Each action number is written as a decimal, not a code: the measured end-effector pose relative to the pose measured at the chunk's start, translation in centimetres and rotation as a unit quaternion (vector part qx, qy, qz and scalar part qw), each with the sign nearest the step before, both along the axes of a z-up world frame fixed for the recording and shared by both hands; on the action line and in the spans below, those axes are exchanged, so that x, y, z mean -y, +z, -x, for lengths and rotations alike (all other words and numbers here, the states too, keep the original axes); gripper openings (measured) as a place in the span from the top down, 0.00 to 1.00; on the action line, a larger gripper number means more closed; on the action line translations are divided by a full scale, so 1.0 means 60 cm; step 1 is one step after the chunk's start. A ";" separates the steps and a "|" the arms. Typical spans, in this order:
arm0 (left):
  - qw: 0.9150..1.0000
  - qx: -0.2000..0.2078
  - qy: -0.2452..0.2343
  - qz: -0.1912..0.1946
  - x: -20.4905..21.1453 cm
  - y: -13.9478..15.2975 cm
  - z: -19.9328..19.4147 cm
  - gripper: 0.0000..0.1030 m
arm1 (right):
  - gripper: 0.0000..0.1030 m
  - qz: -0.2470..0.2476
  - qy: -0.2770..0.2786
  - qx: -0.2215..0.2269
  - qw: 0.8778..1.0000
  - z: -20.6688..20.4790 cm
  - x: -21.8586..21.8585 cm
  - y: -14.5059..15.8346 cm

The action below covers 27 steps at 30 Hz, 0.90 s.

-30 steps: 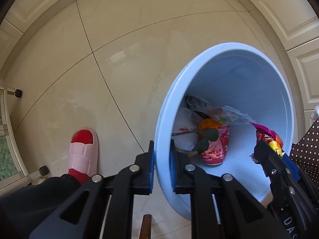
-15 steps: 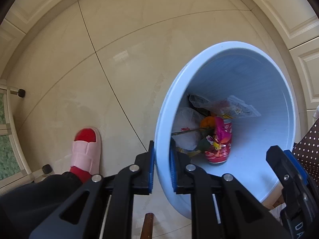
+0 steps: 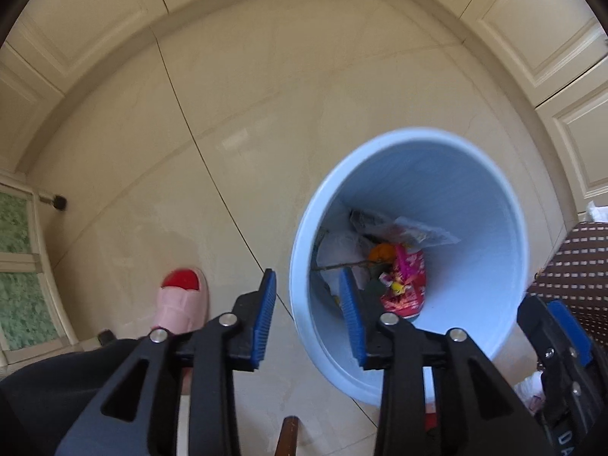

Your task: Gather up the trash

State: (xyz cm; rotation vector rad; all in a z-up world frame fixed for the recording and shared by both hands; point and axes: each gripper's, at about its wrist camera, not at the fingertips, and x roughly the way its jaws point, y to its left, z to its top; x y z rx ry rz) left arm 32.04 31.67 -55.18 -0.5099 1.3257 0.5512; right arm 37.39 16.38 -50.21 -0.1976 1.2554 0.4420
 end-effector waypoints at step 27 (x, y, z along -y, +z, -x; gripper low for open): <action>0.915 0.330 -0.089 -0.217 0.251 0.552 0.230 0.33 | 0.47 -0.109 -0.042 0.340 0.933 0.257 0.236 0.465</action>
